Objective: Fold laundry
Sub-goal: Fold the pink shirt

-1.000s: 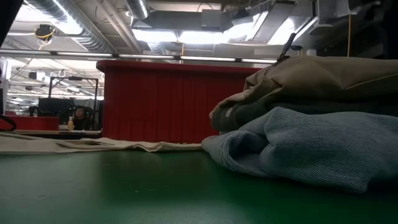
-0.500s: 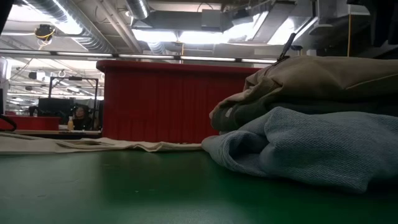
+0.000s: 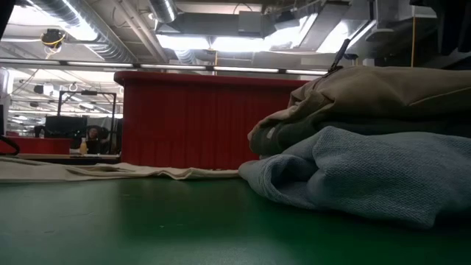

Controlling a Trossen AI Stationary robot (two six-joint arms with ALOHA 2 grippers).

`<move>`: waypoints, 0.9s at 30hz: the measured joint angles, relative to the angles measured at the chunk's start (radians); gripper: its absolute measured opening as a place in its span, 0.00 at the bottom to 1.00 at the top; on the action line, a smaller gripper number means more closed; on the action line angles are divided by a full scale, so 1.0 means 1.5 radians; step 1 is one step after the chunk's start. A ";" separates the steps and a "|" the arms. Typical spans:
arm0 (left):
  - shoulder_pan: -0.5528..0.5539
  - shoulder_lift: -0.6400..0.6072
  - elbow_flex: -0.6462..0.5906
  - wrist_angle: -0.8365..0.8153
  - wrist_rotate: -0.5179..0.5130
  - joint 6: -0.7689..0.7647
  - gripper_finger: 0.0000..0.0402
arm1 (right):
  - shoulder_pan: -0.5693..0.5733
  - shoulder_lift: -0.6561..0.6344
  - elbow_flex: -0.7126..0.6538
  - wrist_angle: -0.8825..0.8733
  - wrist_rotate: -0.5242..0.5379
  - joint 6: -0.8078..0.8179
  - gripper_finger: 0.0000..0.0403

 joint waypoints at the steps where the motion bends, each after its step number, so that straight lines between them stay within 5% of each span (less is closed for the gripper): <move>1: 0.000 0.000 0.001 0.005 0.000 0.000 0.10 | 0.000 0.000 0.000 0.000 0.000 0.000 0.35; 13: 0.011 0.000 0.000 0.008 -0.007 0.005 0.10 | -0.010 0.000 0.046 -0.003 0.048 -0.116 0.35; 18: 0.031 -0.010 0.014 -0.009 -0.157 0.038 0.10 | -0.053 0.000 0.107 0.008 0.139 -0.207 0.35; 22: 0.067 -0.043 0.013 -0.095 -0.233 0.044 0.10 | -0.104 0.000 0.140 0.034 0.209 -0.231 0.35; 27: 0.131 -0.083 0.013 -0.220 -0.192 -0.017 0.10 | -0.188 0.000 0.152 0.078 0.274 -0.357 0.35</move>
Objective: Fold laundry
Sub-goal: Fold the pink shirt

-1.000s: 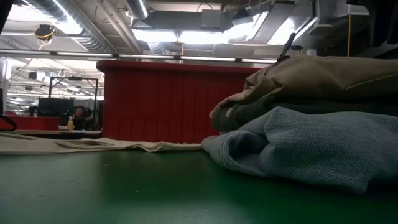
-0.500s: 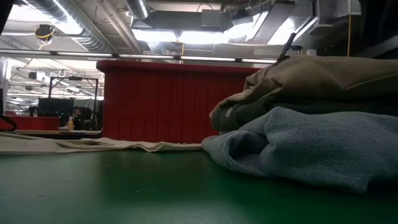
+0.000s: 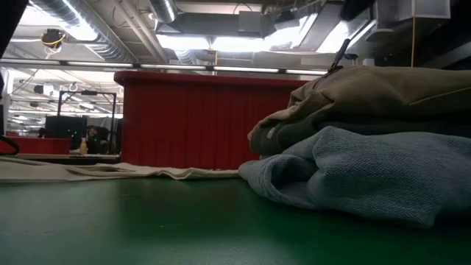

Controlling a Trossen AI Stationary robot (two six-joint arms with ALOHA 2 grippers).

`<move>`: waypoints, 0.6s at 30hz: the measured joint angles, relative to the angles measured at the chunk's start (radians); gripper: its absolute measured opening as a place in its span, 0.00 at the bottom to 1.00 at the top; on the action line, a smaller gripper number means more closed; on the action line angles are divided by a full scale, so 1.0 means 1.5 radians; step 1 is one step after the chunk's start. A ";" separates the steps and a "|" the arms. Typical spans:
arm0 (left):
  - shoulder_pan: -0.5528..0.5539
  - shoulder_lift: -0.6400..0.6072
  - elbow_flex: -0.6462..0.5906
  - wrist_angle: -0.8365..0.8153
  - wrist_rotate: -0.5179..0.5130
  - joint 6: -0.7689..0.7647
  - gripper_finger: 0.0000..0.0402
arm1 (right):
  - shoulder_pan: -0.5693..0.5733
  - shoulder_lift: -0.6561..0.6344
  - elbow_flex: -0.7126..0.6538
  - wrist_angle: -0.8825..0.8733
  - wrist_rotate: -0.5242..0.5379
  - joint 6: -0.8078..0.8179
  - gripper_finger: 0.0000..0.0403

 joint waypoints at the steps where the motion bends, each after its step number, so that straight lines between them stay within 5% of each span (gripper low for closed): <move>1: 0.014 -0.007 0.000 -0.021 0.006 -0.005 0.10 | -0.024 0.000 0.001 0.022 0.001 -0.031 0.35; 10: 0.119 -0.030 -0.001 -0.156 0.020 -0.017 0.10 | -0.287 0.000 0.001 0.241 -0.039 -0.282 0.35; 18: 0.150 -0.055 0.000 -0.208 0.035 -0.022 0.10 | -0.544 0.011 -0.003 0.443 -0.324 -0.374 0.35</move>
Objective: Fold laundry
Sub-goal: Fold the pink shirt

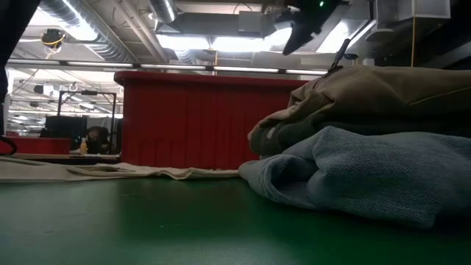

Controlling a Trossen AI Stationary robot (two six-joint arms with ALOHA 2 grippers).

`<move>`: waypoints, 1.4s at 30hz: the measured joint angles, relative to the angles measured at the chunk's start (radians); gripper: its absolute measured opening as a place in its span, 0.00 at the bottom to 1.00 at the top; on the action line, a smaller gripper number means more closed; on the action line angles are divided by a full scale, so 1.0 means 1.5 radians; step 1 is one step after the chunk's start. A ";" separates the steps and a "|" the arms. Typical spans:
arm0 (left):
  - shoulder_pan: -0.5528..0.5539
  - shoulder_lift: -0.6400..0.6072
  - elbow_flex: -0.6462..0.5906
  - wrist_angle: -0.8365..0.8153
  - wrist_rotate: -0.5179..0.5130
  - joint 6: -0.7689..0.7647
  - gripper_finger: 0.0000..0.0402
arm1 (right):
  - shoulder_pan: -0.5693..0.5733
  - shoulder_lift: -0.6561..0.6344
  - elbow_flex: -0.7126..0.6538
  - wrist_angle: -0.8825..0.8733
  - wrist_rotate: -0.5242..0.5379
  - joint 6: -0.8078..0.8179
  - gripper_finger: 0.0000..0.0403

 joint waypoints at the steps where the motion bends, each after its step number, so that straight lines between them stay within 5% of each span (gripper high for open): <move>1: 0.001 0.000 0.000 0.000 0.006 0.000 0.10 | -0.030 0.002 -0.004 0.025 -0.034 -0.001 0.35; 5: 0.001 0.002 0.000 0.000 0.030 -0.004 0.10 | -0.119 0.026 -0.015 0.110 -0.095 0.016 0.35; 13: -0.002 0.004 0.000 0.001 0.063 -0.059 0.10 | -0.212 0.122 -0.015 0.207 -0.095 0.144 0.35; 25: -0.003 0.004 0.000 0.003 0.072 -0.072 0.10 | -0.224 0.275 -0.016 0.303 -0.002 0.260 0.35; 42: -0.003 0.004 0.000 0.003 0.072 -0.071 0.10 | -0.223 0.359 -0.016 0.351 0.015 0.320 0.35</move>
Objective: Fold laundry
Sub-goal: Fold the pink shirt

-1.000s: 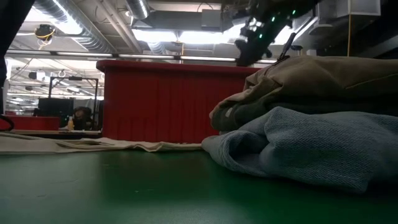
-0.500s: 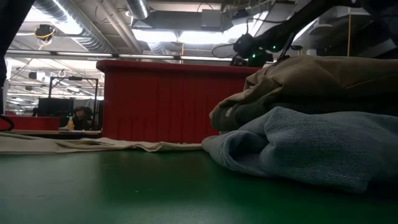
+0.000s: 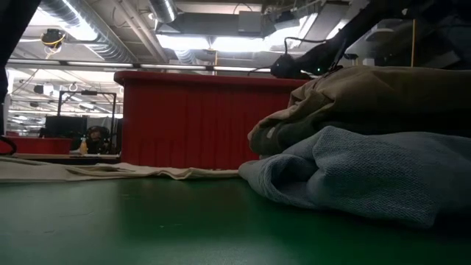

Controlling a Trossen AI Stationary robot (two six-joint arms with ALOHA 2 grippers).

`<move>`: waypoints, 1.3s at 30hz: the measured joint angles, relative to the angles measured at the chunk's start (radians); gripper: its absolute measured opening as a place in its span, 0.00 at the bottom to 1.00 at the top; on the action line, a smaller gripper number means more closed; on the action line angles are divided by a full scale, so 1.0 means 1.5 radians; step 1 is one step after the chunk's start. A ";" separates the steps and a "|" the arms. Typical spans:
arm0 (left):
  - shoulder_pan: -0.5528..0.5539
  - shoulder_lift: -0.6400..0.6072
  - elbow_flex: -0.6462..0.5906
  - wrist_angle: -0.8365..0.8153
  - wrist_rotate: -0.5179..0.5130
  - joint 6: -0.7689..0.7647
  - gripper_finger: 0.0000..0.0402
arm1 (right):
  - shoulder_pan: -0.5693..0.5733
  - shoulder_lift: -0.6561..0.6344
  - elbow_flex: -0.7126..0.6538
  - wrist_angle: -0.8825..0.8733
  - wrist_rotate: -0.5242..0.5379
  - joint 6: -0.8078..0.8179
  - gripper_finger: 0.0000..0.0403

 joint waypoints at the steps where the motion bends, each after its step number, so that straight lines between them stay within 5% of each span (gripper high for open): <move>1: 0.000 0.000 0.000 0.000 0.000 0.000 0.10 | 0.000 0.006 0.000 0.000 -0.001 0.000 0.35; 19: 0.000 0.000 0.000 0.000 0.000 0.001 0.10 | 0.000 0.070 0.000 -0.002 -0.007 0.000 0.34; 30: 0.000 0.000 0.000 0.000 0.000 0.002 0.10 | 0.000 0.070 0.000 -0.002 -0.018 -0.004 0.02; 39: 0.000 0.000 0.000 0.000 0.000 0.002 0.10 | 0.001 0.070 0.000 -0.002 -0.020 -0.004 0.12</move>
